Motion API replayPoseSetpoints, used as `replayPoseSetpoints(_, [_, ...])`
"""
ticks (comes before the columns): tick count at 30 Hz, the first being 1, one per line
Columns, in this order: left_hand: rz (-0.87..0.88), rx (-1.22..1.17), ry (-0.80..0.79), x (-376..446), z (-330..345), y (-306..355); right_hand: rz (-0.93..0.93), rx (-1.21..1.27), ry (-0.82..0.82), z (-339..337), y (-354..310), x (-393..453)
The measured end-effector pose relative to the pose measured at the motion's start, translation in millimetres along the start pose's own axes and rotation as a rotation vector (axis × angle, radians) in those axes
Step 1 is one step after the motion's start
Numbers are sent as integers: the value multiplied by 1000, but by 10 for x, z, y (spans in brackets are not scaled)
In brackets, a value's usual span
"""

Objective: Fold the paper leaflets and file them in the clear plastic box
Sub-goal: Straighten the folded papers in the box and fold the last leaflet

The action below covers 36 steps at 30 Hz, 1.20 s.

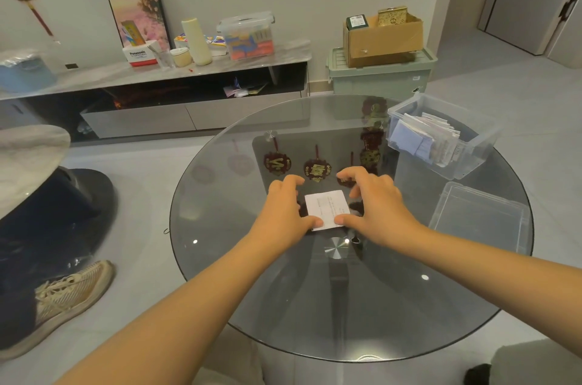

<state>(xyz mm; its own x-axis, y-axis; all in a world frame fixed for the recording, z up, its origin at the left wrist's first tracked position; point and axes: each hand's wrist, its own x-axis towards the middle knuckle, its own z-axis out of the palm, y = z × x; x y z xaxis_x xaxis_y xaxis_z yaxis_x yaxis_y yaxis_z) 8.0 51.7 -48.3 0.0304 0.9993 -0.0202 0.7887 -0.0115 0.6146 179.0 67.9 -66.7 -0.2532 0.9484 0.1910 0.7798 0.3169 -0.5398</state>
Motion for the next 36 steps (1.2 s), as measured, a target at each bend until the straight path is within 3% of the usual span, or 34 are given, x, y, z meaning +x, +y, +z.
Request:
replayPoseSetpoints(10, [359,383,-94,-37,-81,-66,-434,-337,-221,-181,108,53])
replayPoseSetpoints(17, [471,566,-44,-65,-60,22,-560,-423,-170,-143,110,10])
replayPoseSetpoints(23, [371,389,35,-91,1,94,-339,-209,-115,-174,31,-25])
replayPoseSetpoints(30, [120,137,62,-14,67,88,-66,7,-90,-108,31,25])
replayPoseSetpoints(36, [-36,63,42,74,98,108,-8,-81,-100,-42,-42,87])
